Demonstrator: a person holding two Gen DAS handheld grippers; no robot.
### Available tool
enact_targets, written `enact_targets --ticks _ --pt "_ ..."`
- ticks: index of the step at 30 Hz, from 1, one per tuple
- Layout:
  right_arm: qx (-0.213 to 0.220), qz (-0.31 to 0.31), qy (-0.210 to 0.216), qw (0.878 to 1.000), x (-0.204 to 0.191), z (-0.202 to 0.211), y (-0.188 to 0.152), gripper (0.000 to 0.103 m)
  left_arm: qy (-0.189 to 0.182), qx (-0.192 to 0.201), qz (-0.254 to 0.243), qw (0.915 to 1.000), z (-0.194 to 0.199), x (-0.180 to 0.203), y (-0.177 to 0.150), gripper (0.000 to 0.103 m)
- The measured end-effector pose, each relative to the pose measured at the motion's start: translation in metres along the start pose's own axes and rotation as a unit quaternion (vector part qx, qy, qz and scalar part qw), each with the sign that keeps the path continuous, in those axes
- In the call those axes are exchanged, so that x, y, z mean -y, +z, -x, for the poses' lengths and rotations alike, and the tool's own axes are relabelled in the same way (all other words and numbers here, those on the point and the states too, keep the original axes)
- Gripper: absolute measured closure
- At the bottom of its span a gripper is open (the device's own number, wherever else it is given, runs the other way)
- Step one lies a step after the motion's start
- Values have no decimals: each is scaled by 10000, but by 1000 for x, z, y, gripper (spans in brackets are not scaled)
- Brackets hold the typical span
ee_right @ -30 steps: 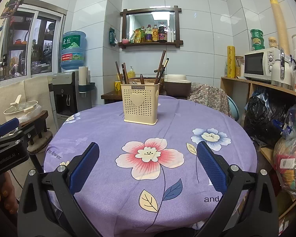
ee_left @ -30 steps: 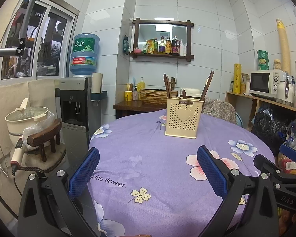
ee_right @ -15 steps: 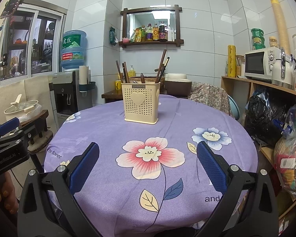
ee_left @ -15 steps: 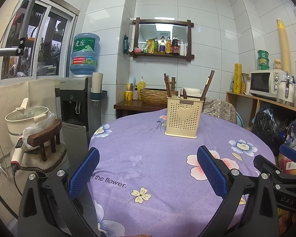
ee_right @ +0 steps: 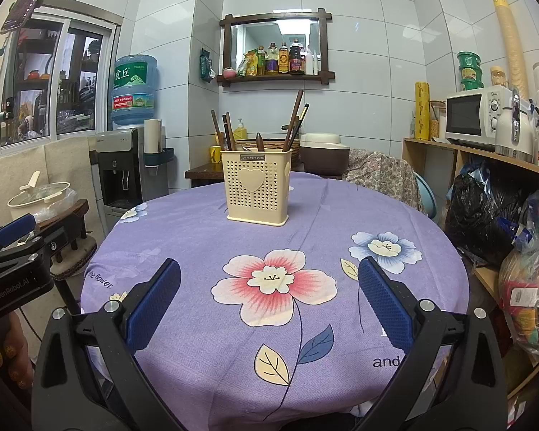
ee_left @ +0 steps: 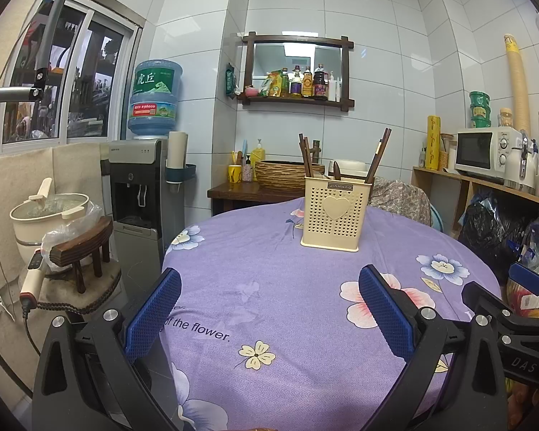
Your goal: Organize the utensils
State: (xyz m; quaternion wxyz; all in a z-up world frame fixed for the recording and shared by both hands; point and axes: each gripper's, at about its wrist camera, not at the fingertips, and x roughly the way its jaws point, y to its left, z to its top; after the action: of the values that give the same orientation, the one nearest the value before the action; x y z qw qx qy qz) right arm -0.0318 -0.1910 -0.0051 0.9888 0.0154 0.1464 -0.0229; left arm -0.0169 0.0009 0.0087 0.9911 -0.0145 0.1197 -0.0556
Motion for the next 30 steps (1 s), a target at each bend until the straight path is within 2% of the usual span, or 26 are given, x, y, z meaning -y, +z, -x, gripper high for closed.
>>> enact_targets --ticks 30 --pt "-28 -10 28 10000 -1 -1 -3 6 93 5 14 10000 1 4 -1 5"
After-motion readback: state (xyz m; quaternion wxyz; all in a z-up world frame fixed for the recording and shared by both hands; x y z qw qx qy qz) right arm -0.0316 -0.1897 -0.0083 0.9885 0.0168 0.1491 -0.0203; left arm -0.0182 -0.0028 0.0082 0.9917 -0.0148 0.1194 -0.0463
